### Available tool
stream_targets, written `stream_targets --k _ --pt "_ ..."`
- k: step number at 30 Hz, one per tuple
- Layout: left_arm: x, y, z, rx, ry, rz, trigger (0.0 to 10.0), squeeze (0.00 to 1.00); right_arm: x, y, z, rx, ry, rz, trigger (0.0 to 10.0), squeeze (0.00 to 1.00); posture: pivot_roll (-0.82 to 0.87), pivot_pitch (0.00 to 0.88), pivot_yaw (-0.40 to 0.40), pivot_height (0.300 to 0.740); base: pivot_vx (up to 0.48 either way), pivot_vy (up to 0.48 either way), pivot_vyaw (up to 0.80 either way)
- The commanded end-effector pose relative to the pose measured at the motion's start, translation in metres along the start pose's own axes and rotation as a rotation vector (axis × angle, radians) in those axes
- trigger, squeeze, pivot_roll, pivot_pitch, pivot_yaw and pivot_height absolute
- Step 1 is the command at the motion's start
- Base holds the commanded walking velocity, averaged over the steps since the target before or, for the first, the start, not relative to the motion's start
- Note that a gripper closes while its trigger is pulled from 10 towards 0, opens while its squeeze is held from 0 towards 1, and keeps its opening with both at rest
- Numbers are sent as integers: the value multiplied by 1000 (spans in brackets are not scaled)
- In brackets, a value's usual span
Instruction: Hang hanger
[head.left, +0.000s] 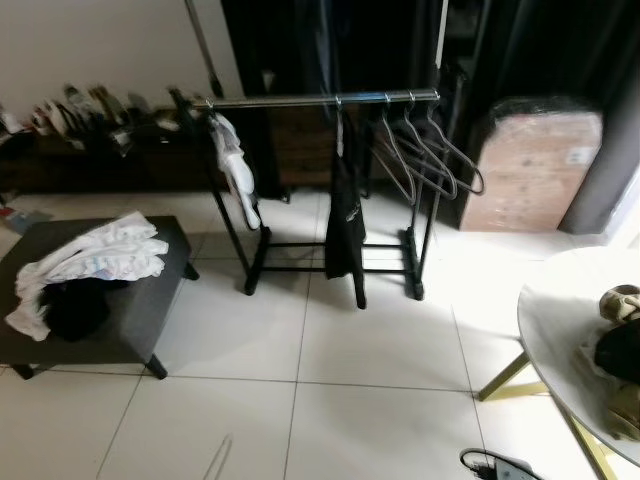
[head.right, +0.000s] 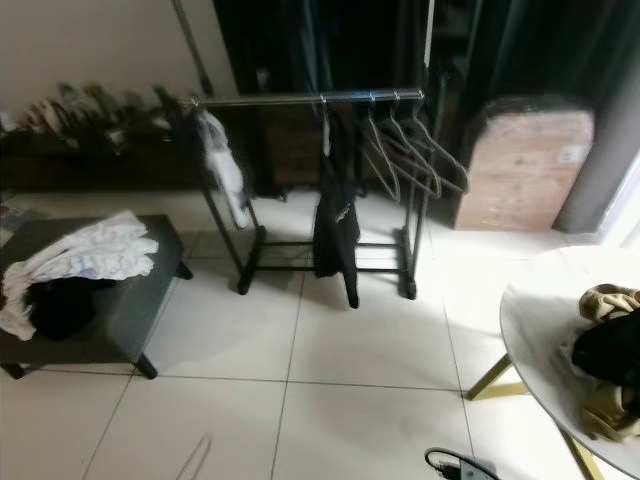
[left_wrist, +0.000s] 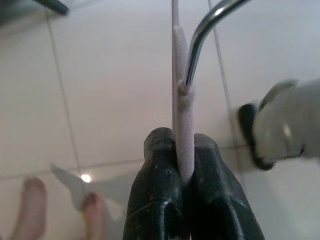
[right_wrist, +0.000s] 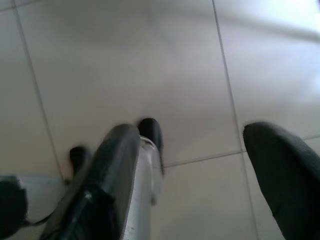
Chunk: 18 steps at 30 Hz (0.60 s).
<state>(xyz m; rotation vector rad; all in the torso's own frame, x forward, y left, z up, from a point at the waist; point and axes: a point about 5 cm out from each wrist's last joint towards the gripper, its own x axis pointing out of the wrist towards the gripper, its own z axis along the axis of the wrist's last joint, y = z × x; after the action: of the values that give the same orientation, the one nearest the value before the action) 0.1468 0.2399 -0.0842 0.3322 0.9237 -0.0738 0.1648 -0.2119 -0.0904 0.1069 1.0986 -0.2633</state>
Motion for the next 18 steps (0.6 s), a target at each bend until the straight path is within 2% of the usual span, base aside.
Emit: stream_targets --k 1,4,5,6,7,11,18 --pt "-3 9 -8 42 21 42 10000 0 0 9 -8 -20 22 20 10000 0 -39 81 58 740 0 0 0" --pt "-4 9 -8 40 13 58 10000 0 -1 10 -13 -20 33 24 10000 0 -30 78 58 740 0 0 0" --pt "6 22 45 -9 -179 63 10000 0 -1 11 -15 -31 38 32 10000 0 -28 76 58 740 0 0 0" --pt "8 28 68 -29 -261 64 10000 0 -1 11 -17 -38 41 34 10000 0 -28 75 59 740 0 0 0" --pt "7 33 82 -36 -313 70 10000 0 -1 11 -17 -45 42 34 10000 0 -27 73 60 740 0 0 0" --pt "-1 43 102 -105 -438 125 10000 0 -1 6 -16 -55 31 39 10000 0 -21 62 58 740 0 0 0" --pt "-10 40 125 -152 -560 131 10000 0 0 3 -6 -66 11 50 10000 0 -19 53 54 740 0 0 0"
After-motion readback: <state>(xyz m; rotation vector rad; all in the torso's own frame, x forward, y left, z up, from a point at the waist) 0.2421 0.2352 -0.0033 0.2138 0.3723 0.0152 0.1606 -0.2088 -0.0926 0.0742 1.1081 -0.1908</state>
